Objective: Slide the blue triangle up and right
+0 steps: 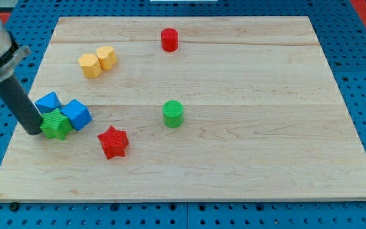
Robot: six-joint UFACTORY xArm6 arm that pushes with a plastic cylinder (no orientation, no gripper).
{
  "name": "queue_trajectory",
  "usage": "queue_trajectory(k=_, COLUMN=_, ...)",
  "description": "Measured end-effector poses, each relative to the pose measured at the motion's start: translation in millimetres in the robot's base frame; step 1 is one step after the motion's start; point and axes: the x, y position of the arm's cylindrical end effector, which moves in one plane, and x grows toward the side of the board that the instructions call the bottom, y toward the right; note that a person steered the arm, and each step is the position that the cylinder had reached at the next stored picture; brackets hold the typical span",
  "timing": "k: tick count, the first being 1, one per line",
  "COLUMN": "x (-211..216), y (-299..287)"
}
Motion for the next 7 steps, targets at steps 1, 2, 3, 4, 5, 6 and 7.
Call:
queue_trajectory(k=1, x=2.6, y=19.2)
queue_trajectory(k=2, x=7.6, y=-26.3)
queue_trajectory(k=3, x=-1.6, y=-22.1)
queue_trajectory(k=4, x=-18.5, y=-11.0)
queue_trajectory(k=5, x=-38.7, y=-2.1)
queue_trajectory(k=6, x=-59.7, y=6.7)
queue_trajectory(k=7, x=-71.7, y=14.6)
